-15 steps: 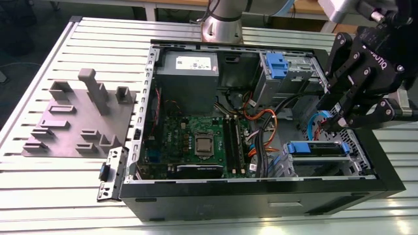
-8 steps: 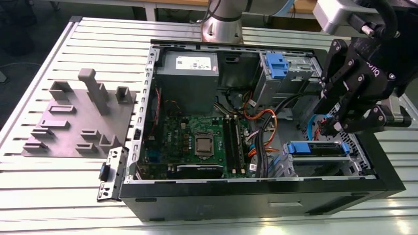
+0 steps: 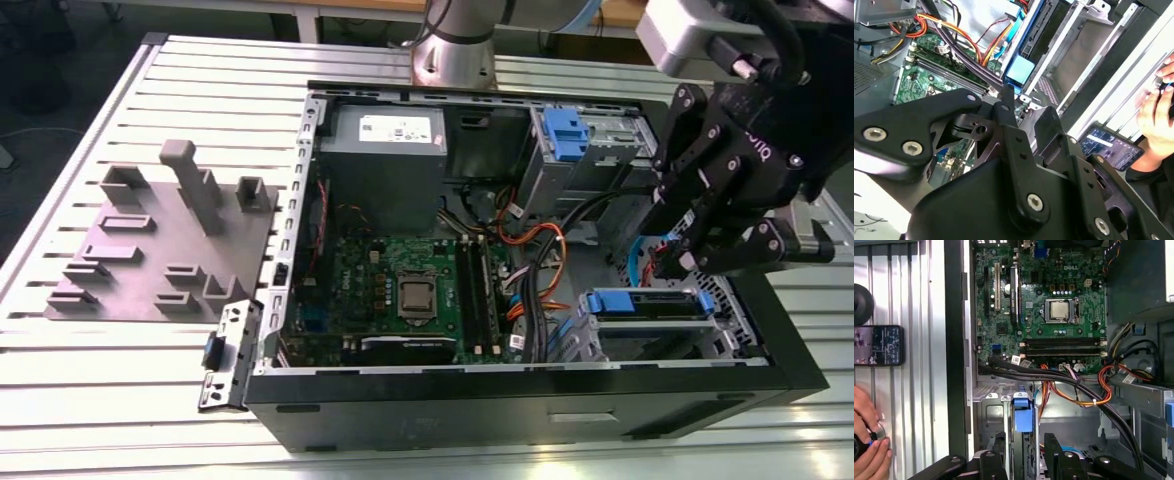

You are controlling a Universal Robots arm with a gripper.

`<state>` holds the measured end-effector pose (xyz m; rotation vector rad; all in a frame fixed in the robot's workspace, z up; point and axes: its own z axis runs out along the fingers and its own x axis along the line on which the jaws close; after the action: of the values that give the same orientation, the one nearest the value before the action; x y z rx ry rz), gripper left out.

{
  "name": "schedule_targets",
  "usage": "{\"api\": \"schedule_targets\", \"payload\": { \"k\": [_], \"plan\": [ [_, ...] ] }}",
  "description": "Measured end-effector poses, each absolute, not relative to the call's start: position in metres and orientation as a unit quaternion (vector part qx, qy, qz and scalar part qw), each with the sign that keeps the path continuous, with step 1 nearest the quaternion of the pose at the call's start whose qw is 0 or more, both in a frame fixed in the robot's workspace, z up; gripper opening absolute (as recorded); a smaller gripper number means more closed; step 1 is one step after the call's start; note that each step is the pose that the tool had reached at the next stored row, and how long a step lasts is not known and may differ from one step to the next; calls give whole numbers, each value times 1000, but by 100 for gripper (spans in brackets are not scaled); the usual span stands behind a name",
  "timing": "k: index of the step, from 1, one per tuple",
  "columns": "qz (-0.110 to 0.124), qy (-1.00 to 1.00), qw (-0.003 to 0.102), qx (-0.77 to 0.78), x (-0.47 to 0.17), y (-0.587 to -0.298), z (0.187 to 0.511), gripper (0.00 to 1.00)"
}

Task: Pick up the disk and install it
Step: 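Insert the disk into the insertion slot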

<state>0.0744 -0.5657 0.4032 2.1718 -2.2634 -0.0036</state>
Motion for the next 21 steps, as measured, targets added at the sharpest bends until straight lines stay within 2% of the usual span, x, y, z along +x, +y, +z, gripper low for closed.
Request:
{"api": "schedule_targets", "payload": {
  "k": [4, 6, 7, 10, 21],
  "plan": [
    [-1, -722, 2, 692, 74, -566, 396, 42],
    [-1, -722, 2, 692, 74, -566, 392, 30],
    [-1, -722, 2, 692, 74, -566, 390, 30],
    [-1, -721, 2, 693, 75, -566, 385, 13],
    [-1, -721, 2, 693, 75, -566, 376, 11]
  ]
}}
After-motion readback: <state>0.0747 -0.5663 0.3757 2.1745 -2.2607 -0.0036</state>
